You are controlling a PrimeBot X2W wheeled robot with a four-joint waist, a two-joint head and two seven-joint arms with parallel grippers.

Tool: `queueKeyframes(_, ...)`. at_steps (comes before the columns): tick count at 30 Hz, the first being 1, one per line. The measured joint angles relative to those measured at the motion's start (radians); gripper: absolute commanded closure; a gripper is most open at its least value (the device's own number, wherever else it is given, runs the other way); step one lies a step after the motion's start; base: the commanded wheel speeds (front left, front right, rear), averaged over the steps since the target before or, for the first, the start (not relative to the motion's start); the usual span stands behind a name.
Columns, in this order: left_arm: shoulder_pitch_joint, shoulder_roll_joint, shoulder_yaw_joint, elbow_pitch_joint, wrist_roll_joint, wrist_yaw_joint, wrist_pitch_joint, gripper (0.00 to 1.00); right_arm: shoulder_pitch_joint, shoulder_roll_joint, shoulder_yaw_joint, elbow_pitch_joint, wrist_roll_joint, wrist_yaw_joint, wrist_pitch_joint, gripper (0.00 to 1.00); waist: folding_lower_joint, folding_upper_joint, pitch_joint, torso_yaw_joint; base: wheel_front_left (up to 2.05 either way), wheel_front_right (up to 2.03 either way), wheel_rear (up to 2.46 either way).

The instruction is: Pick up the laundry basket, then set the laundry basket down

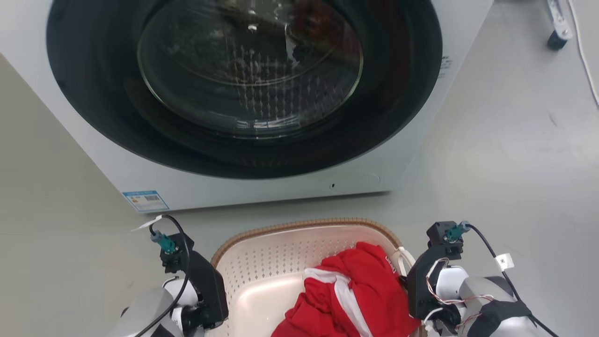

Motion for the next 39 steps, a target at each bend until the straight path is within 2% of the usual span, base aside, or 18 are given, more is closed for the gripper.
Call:
queueKeyframes(18, 0.085, 0.003, -0.062, 0.009, -0.075, 0.006, 0.045, 1.0, 0.079, 0.0, 0.036, 0.009, 0.051, 0.0, 0.06, 1.0, 0.0, 0.0, -0.18, 0.011, 0.0, 0.0, 0.0)
queueKeyframes(39, 0.108, 0.006, -0.107, 0.012, -0.124, 0.016, 0.048, 1.0, 0.11, 0.0, 0.047, 0.013, 0.095, 0.0, 0.069, 1.0, 0.0001, 0.0, -0.228, 0.015, 0.0, 0.0, 0.0)
